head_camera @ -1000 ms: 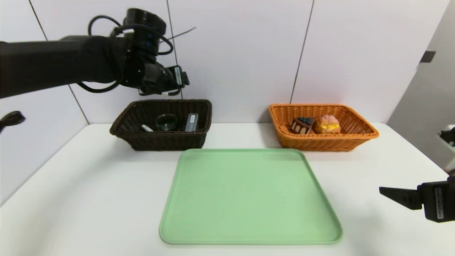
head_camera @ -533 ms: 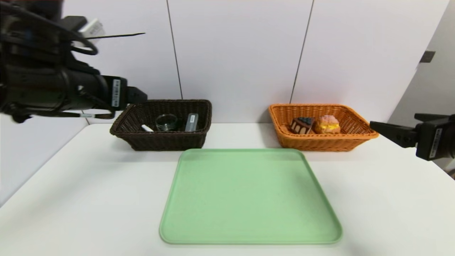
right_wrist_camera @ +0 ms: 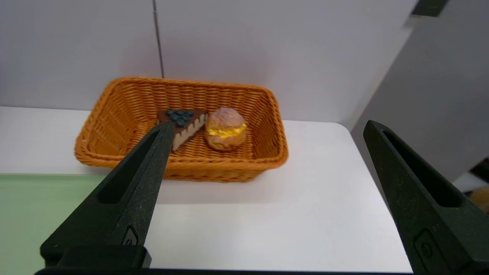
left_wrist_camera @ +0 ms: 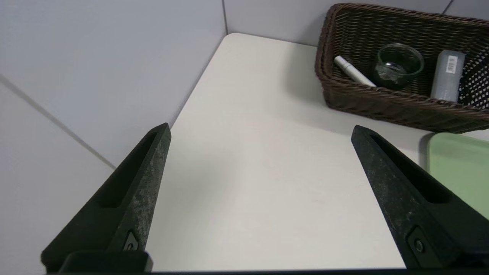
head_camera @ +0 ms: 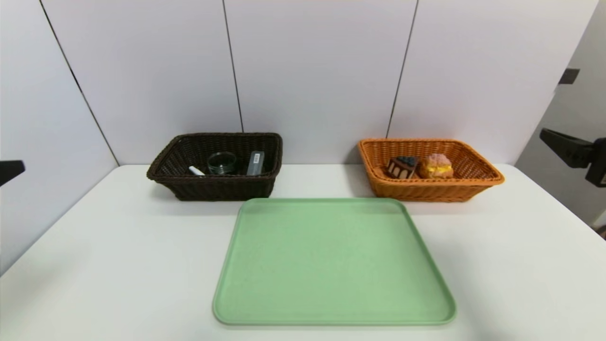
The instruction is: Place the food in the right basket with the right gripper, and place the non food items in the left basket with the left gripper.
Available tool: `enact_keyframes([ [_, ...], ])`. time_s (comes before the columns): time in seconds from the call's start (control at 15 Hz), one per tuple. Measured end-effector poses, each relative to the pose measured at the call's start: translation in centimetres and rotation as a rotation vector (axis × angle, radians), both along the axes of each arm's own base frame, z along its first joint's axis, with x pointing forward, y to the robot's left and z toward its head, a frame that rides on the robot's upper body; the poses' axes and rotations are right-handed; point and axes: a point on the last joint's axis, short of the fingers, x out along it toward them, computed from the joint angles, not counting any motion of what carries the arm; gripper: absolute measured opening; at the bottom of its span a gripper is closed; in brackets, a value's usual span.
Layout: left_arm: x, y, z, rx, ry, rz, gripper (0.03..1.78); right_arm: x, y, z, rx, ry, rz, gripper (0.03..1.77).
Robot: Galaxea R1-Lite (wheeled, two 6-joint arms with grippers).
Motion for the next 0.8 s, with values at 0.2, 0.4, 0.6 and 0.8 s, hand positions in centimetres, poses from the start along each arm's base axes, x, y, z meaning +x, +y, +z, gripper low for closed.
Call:
enact_keyframes([
  [0.2, -4.8, 0.8, -3.0, -0.005, -0.047, 0.086, 1.67, -3.4, -0.8, -2.6, 0.0, -0.001, -0.065, 1.71],
  [0.4, -8.9, 0.9, -6.7, -0.006, -0.095, 0.112, 1.68, -7.3, -1.2, -4.6, 0.004, -0.037, -0.093, 1.71],
  [0.6, -11.6, 0.7, -10.1, 0.038, -0.129, 0.03, 1.69, -11.1, -1.5, -6.6, -0.004, -0.108, -0.098, 1.71],
  [0.8, -13.3, 0.4, -12.4, 0.1, -0.173, -0.112, 1.69, -14.7, -1.6, -9.2, -0.038, -0.158, -0.097, 1.71],
])
